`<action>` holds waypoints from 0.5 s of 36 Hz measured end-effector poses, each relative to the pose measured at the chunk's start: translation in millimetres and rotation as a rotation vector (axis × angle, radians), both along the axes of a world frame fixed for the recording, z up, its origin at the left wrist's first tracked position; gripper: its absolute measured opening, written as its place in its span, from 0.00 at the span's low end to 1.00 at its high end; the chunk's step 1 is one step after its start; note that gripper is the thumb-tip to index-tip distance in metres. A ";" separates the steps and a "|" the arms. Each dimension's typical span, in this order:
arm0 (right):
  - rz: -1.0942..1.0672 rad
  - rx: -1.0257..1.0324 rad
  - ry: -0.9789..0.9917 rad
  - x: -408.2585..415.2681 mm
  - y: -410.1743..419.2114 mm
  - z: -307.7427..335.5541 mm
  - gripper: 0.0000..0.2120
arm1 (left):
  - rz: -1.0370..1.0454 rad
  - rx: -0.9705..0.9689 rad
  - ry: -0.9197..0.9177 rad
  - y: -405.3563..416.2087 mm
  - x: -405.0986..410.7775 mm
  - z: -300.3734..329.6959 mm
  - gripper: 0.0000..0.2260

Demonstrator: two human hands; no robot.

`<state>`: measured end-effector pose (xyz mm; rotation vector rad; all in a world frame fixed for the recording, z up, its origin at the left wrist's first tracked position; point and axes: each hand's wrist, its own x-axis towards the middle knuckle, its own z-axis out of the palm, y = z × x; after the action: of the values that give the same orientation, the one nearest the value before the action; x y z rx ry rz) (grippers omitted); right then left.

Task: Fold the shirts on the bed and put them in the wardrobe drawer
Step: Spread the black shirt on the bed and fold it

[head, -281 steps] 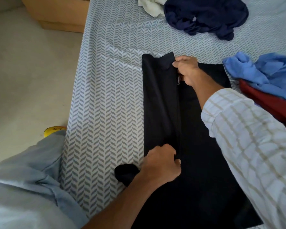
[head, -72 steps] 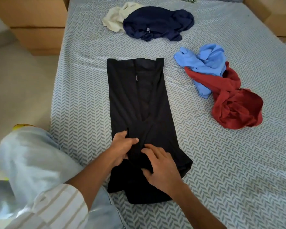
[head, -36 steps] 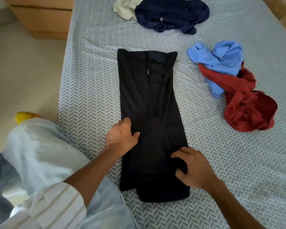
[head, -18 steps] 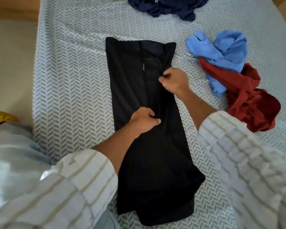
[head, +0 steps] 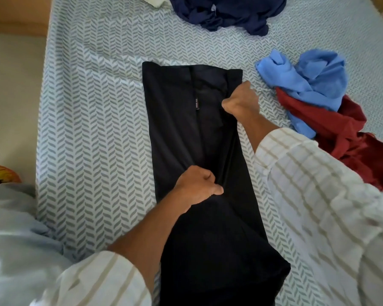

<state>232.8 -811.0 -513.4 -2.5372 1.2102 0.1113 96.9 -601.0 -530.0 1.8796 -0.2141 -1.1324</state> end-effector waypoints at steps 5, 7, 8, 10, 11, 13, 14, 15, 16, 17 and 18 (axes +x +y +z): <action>0.033 -0.096 -0.116 32.2 -4.6 15.5 0.30 | -0.038 0.035 -0.054 -4.3 -5.4 -6.5 0.18; 0.063 -0.141 -0.130 43.5 -4.7 21.8 0.26 | -0.040 0.029 -0.051 -4.5 -5.8 -6.3 0.18; 0.086 -0.166 -0.129 48.9 -4.2 23.2 0.23 | -0.038 0.024 -0.050 -4.0 -6.3 -5.6 0.18; 0.121 -0.208 -0.139 56.8 -0.6 24.4 0.19 | -0.027 0.020 -0.054 -2.6 -7.3 -4.1 0.18; 0.131 -0.215 -0.145 60.0 1.9 23.7 0.19 | -0.019 0.016 -0.053 -1.9 -7.6 -4.0 0.18; 0.143 -0.185 -0.165 65.1 8.4 20.7 0.20 | -0.004 0.002 -0.046 -0.4 -7.2 -4.6 0.18; 0.148 -0.155 -0.182 68.4 11.4 18.0 0.20 | 0.002 -0.007 -0.041 0.4 -6.5 -4.5 0.18; 0.149 -0.113 -0.205 71.3 15.2 16.3 0.20 | 0.006 -0.015 -0.036 1.3 -5.4 -4.6 0.18; 0.148 -0.064 -0.231 74.3 17.5 13.6 0.19 | 0.008 -0.020 -0.032 1.5 -4.9 -4.1 0.18; 0.137 -0.001 -0.256 77.8 23.0 11.1 0.19 | 0.014 -0.021 -0.034 3.3 -3.5 -4.1 0.18; 0.121 0.063 -0.279 81.5 26.0 8.2 0.19 | 0.017 -0.026 -0.037 3.8 -3.0 -3.6 0.18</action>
<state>314.3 -785.1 -505.3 -2.4689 0.9318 -0.1685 93.9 -597.3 -533.6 1.8776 -0.2322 -1.0797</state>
